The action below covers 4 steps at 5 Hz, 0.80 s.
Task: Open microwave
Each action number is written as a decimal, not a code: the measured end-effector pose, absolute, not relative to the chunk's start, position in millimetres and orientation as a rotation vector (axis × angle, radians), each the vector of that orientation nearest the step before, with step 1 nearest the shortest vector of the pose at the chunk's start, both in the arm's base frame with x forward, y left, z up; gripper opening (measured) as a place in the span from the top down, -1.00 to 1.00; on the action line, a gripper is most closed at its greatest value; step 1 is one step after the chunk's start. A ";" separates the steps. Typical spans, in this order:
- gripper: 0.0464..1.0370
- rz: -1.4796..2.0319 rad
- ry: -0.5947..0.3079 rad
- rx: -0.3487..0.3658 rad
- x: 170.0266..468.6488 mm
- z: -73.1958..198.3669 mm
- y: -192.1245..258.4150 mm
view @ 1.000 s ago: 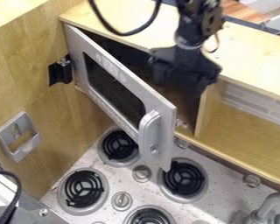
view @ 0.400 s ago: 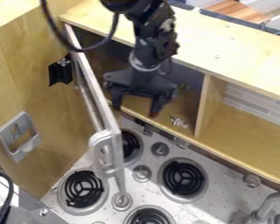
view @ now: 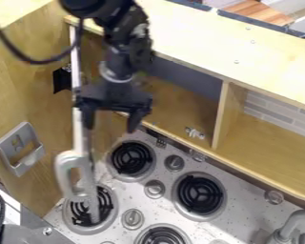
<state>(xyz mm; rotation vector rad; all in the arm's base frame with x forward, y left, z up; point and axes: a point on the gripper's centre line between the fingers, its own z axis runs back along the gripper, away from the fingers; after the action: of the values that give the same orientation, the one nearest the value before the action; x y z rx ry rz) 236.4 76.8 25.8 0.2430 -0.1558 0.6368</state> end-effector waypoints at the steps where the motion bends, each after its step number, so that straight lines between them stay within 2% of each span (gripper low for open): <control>1: -0.92 0.705 -0.157 0.259 223.3 29.3 95.5; 4: -0.92 0.786 -0.154 0.260 209.6 27.9 125.8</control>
<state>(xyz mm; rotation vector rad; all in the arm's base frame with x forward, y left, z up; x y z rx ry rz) 209.6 125.8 27.9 0.2603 -0.1537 0.7859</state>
